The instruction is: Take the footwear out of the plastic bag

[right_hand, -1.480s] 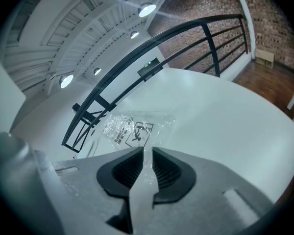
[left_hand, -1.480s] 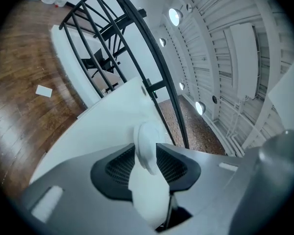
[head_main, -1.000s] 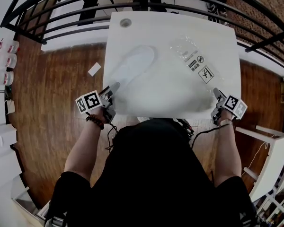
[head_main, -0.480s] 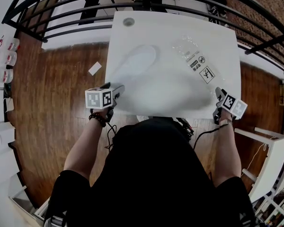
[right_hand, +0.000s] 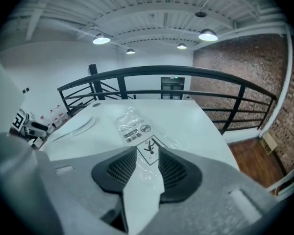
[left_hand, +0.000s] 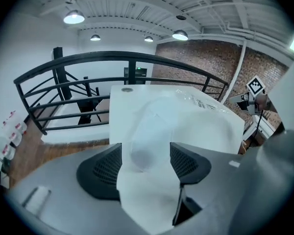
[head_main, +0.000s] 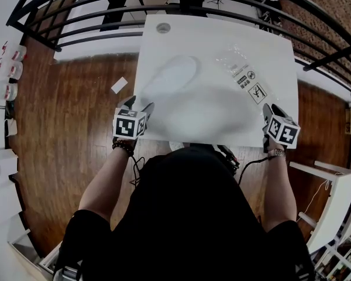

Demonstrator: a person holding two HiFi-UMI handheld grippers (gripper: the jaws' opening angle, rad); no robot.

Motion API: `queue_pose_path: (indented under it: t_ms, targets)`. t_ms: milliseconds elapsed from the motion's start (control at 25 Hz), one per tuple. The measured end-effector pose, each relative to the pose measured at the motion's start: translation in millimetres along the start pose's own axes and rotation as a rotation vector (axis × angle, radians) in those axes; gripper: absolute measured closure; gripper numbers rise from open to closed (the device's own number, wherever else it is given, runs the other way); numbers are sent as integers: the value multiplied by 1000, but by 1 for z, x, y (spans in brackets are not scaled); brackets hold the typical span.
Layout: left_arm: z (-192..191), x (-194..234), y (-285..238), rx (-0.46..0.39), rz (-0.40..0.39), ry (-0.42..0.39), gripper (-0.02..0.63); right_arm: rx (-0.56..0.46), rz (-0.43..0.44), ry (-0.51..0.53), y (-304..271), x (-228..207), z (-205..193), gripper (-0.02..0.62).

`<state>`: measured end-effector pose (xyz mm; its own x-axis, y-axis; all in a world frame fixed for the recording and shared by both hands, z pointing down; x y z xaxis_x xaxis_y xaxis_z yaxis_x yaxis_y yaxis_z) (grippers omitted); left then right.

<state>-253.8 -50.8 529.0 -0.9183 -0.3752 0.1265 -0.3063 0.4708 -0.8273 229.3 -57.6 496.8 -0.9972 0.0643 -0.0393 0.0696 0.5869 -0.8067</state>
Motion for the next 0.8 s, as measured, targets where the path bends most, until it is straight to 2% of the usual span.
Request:
queue_pose_path:
  t_ms: [200, 520, 800]
  targets:
    - [17, -12, 12, -62, 3, -64, 309, -40, 25, 134, 8, 41, 14, 483]
    - [53, -56, 36, -178, -11, -198, 357, -123, 147, 309, 27, 114, 38, 586]
    - [83, -114, 65, -282, -62, -193, 425, -202, 264, 445, 61, 153, 49, 603]
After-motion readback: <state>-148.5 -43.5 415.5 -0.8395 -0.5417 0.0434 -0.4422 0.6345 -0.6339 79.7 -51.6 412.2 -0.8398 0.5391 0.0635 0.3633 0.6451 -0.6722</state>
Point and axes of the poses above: the fingertips, and each gripper's own axes: y backward along the fingers, x to its left, z out of its top, the point moved 1 cm from there along y, backward along the fingers, and after that the axes turned 6 degrees about x, right-handed, at the moved point
